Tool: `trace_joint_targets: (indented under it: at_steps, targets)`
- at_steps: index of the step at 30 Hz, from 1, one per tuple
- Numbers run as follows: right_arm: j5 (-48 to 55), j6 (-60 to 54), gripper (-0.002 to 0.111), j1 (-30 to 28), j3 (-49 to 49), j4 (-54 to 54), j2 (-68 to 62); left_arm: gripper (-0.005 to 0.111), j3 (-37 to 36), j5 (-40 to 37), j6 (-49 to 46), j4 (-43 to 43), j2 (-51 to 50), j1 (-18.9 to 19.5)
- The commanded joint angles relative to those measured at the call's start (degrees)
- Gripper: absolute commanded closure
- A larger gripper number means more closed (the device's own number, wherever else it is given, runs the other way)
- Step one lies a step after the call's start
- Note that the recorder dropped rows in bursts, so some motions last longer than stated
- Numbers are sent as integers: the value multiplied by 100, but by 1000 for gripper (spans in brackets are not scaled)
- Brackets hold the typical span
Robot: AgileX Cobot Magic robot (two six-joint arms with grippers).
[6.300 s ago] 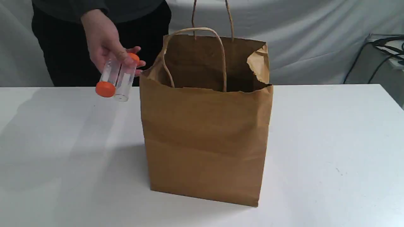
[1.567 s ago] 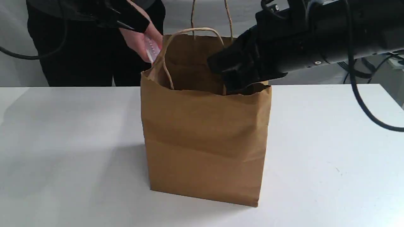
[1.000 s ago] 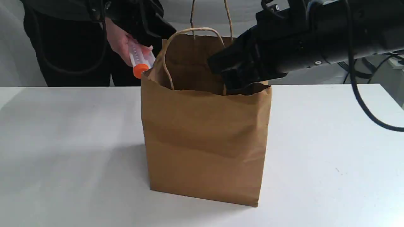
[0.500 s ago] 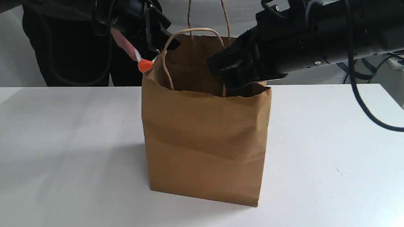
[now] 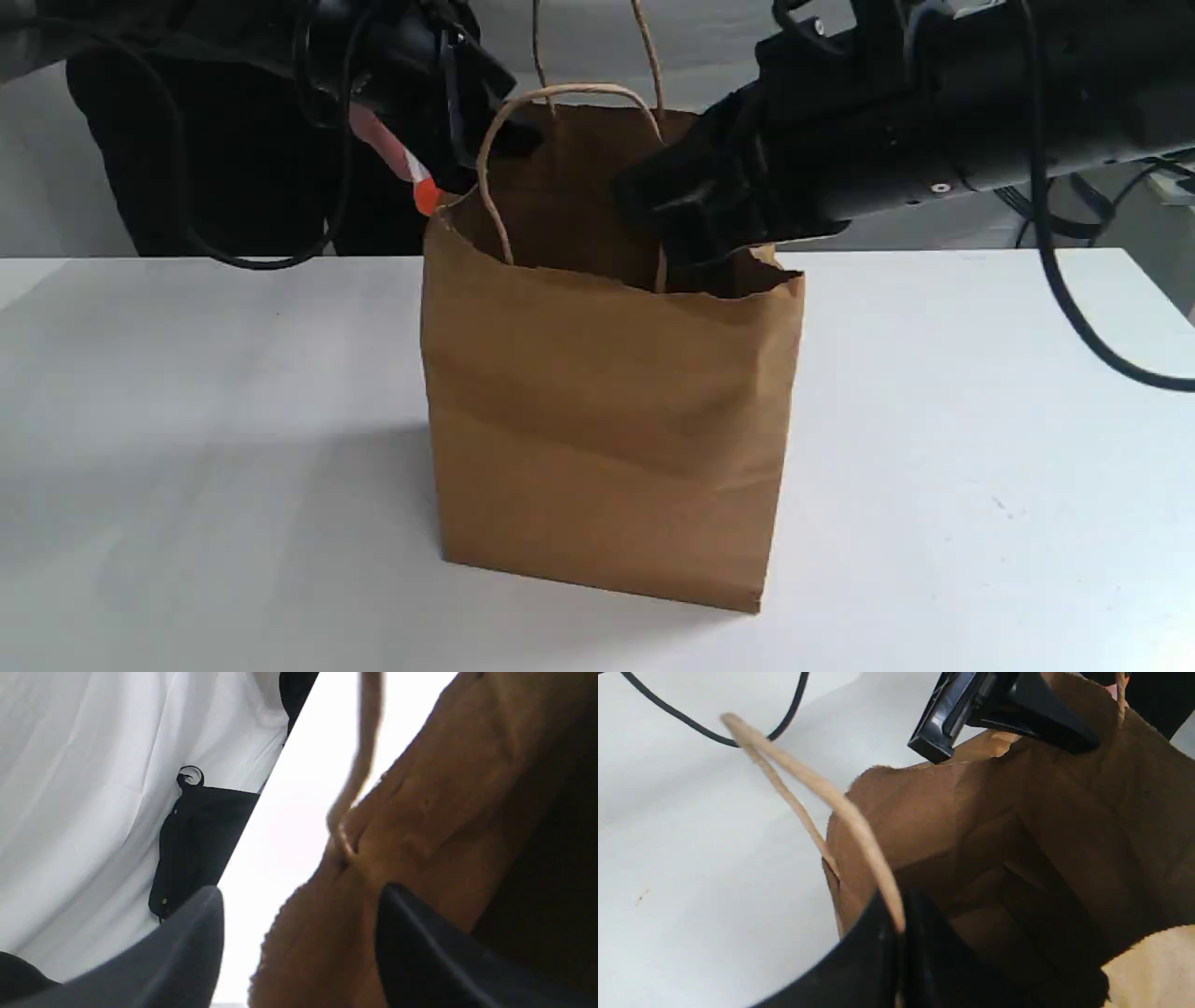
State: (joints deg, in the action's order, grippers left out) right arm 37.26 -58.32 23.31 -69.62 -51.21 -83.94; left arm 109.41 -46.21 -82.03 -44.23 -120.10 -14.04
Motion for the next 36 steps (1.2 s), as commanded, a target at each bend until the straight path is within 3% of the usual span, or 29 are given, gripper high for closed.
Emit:
trace_joint_targets:
  at_steps: [1,3,5,8,21,30,36]
  targets:
    - [48,12,108,17,-18,-34,13,55,19,-15,-34,-58,-46,-97]
    - [48,12,108,17,-18,-34,13,59,19,-5,-63,-46,-54,-155]
    - [48,12,108,17,-18,-34,13,72,19,38,-106,-46,-54,-205]
    - [48,12,108,17,-18,-34,13,107,19,275,-122,-28,-54,-261]
    - [130,416,108,-7,-122,-22,13,107,19,376,660,-46,-54,-183]
    - [603,1212,108,-17,-1190,430,13,107,19,-198,1880,-50,-54,261]
    - [783,1812,108,-17,-1983,608,13,107,19,-245,2707,-8,-54,340]
